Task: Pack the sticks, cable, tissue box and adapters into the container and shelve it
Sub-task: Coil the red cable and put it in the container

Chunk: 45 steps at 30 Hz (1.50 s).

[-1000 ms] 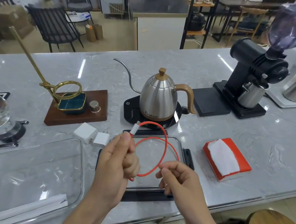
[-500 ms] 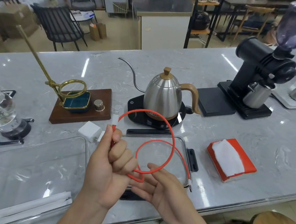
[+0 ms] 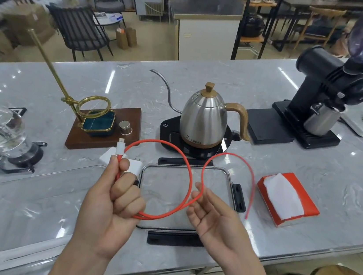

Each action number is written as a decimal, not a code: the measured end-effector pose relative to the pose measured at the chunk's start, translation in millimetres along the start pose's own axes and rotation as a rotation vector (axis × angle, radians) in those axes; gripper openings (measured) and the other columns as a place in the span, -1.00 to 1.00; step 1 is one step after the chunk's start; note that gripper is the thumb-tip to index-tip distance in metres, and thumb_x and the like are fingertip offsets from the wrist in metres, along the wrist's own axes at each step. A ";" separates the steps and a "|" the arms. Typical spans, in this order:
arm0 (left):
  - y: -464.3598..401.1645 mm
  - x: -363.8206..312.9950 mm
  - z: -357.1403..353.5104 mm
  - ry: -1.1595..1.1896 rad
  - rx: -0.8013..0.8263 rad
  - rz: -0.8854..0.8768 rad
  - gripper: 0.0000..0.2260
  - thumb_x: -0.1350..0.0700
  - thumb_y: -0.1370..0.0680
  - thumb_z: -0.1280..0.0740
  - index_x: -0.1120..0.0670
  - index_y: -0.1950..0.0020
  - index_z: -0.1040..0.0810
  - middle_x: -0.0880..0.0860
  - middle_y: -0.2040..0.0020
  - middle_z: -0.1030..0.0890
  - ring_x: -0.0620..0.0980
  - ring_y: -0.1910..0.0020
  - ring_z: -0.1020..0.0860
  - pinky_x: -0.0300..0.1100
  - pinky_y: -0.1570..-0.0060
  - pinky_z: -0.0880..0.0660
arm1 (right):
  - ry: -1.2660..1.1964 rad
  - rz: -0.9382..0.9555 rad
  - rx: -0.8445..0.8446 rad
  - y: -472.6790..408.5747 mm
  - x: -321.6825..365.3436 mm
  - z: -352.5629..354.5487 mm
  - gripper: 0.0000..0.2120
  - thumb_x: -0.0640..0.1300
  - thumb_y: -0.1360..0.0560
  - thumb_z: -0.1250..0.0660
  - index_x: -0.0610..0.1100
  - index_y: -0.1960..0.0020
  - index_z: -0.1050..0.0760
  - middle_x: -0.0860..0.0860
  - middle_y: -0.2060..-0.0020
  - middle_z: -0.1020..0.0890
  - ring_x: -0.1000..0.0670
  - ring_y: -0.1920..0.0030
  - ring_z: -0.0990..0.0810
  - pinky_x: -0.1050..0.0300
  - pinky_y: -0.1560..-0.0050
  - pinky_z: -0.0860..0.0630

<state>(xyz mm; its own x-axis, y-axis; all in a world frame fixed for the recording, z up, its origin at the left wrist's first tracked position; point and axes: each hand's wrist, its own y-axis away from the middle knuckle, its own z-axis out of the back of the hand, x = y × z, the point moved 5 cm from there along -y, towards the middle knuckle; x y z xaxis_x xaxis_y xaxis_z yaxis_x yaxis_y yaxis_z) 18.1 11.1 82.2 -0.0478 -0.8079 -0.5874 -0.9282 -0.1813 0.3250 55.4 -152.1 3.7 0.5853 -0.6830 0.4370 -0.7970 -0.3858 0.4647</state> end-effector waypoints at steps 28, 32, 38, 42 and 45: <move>-9.4 5.4 19.8 0.000 -0.104 0.014 -0.74 -0.01 -0.63 -0.16 0.04 0.21 -0.45 -0.08 0.57 -0.16 -0.10 0.50 0.07 -0.30 0.60 0.04 | 0.338 0.448 -0.050 20.9 81.7 9.5 -0.83 -0.19 -0.63 -0.13 -0.15 0.07 -0.47 -0.03 0.37 -0.52 0.07 0.48 -0.37 0.28 0.50 -0.32; -10.0 8.8 19.8 -0.002 -0.085 0.049 -0.83 -0.01 -0.53 -0.26 0.05 0.21 -0.46 -0.08 0.57 -0.16 -0.11 0.51 0.07 -0.31 0.65 0.00 | 0.343 0.446 -0.064 21.7 83.3 13.0 -0.81 -0.22 -0.65 -0.11 -0.16 0.06 -0.45 -0.03 0.38 -0.51 0.07 0.48 -0.36 0.27 0.50 -0.30; -8.7 12.5 19.5 0.000 -0.084 0.106 -0.82 0.00 -0.53 -0.26 0.06 0.22 -0.48 -0.07 0.58 -0.16 -0.12 0.51 0.07 -0.32 0.67 0.00 | 0.369 0.471 -0.057 28.4 85.8 8.8 -0.84 -0.21 -0.64 -0.11 -0.17 0.04 -0.45 -0.04 0.38 -0.49 0.07 0.48 -0.34 0.26 0.50 -0.26; -7.2 20.3 20.8 -0.025 -0.076 0.189 -0.73 -0.01 -0.59 -0.21 0.08 0.24 -0.50 -0.09 0.57 -0.15 -0.13 0.52 0.07 -0.32 0.66 0.03 | 0.369 0.476 -0.065 31.4 87.5 4.5 -0.85 -0.17 -0.62 -0.16 -0.17 0.07 -0.45 -0.05 0.40 -0.48 0.07 0.49 -0.32 0.24 0.50 -0.25; -6.4 25.5 22.8 -0.059 -0.061 0.243 -0.77 0.00 -0.55 -0.23 0.09 0.22 -0.49 -0.08 0.57 -0.15 -0.14 0.56 0.06 -0.31 0.65 0.05 | 0.367 0.468 -0.059 32.9 91.2 1.6 -0.83 -0.10 -0.60 -0.18 -0.13 0.14 -0.42 0.00 0.44 -0.45 0.07 0.46 -0.34 0.25 0.47 -0.30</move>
<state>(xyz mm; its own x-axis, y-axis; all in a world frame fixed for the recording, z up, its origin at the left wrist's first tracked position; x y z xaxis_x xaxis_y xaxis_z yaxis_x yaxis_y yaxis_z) 14.4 4.5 48.2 -0.2897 -0.7983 -0.5280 -0.8630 -0.0207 0.5048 82.3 -228.1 57.6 0.1952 -0.5089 0.8384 -0.9792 -0.0528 0.1959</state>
